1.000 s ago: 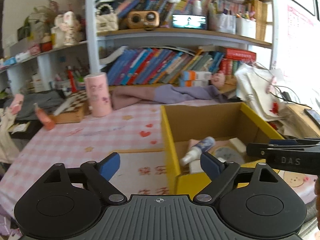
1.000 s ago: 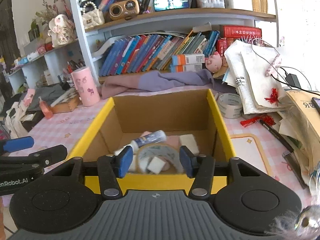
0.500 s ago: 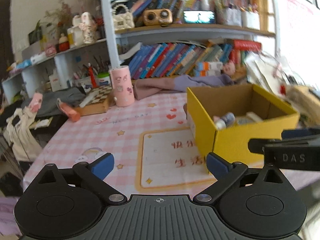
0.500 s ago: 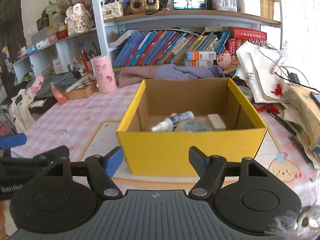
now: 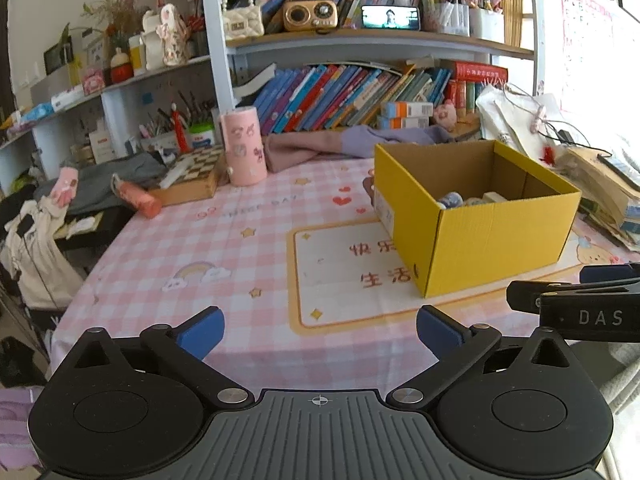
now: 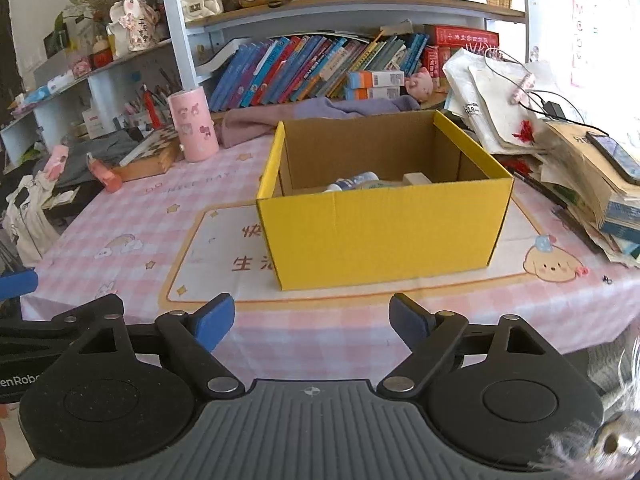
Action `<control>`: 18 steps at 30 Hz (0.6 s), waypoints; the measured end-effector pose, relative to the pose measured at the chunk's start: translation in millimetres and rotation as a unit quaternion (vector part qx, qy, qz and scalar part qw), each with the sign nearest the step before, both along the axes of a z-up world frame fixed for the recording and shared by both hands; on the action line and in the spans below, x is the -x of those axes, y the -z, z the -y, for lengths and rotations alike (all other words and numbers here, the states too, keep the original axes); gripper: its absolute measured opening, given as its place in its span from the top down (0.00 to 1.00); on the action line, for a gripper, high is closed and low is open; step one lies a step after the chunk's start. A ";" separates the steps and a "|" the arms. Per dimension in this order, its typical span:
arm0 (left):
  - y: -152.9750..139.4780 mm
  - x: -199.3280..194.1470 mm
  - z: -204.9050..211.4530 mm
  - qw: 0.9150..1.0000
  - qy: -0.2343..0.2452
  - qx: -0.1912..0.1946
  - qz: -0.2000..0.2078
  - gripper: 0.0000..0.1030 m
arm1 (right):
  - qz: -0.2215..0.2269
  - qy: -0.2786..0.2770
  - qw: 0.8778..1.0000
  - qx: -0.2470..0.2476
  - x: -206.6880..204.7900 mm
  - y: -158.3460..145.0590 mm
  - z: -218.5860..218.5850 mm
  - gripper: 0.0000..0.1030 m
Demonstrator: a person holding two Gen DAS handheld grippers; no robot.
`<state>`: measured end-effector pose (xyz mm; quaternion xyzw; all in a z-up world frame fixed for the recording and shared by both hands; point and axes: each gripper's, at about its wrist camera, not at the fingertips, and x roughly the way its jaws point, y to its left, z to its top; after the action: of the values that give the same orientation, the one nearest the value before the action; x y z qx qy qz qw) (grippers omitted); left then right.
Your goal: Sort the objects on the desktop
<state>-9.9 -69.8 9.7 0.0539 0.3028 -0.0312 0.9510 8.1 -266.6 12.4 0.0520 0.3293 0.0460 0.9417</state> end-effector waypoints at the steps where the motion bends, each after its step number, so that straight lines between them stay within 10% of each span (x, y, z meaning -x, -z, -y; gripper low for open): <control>1: 0.4 1.7 -2.3 1.000 -0.001 0.002 -0.002 0.00 | -0.001 0.000 1.000 0.001 2.1 0.4 -1.7 0.17; 18: 3.3 23.3 -29.4 1.000 -0.011 0.020 -0.016 0.00 | -0.020 -0.007 1.000 0.019 28.3 5.8 -30.0 0.16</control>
<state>-33.2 -40.4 6.4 0.0313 0.3179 -0.0273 0.9472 -20.2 -236.6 6.7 0.0324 0.3488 0.0450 0.9356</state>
